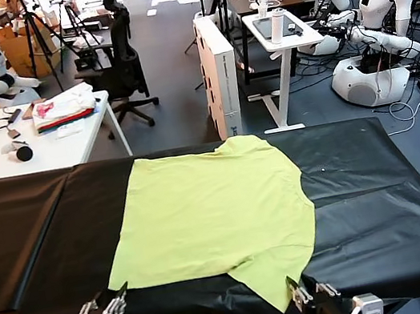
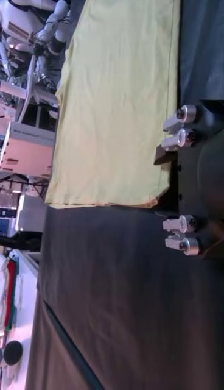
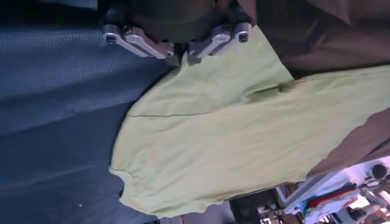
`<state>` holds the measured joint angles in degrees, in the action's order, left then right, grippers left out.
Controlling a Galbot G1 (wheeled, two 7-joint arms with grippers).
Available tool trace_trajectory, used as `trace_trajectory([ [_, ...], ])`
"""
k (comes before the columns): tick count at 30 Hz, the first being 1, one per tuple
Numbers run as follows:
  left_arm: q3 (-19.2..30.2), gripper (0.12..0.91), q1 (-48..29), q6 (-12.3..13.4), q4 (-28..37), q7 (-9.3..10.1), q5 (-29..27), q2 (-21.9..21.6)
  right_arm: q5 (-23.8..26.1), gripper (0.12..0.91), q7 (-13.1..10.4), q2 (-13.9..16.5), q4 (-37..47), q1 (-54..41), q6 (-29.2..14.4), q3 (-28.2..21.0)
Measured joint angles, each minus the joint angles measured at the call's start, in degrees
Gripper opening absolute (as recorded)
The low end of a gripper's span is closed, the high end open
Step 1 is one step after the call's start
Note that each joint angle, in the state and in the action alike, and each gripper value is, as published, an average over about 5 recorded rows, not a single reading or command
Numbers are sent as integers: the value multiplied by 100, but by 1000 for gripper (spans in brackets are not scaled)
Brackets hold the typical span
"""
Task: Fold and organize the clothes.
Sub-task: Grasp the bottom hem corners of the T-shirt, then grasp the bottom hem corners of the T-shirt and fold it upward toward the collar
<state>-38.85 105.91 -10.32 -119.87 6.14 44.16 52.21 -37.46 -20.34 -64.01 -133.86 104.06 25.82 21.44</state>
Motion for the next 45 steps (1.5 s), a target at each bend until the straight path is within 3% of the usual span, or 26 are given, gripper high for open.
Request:
trace_trajectory([
  [3,-2,206,45,10,-49,1,-36,24,-1,138,-91,67,-160,180,11,102],
  [8,-23,156,195,35,-207,61,-148,105,6,138,-181,153,-481,633,52,273],
  [16,-275,147,693,149,-564,112,-172,168,12,138,-229,218,-763,1098,92,437],
  [20,-428,147,983,202,-718,126,-172,211,14,138,-69,211,-729,1018,-75,504],
  [27,-424,147,998,352,-776,107,-180,382,-94,138,351,282,-503,345,-415,572],
  [34,-265,147,445,332,-608,-145,-115,662,-314,138,376,410,24,-639,-438,424],
  [45,-75,147,-685,273,-134,-285,-71,836,-520,138,432,429,1073,-1961,-454,180],
])
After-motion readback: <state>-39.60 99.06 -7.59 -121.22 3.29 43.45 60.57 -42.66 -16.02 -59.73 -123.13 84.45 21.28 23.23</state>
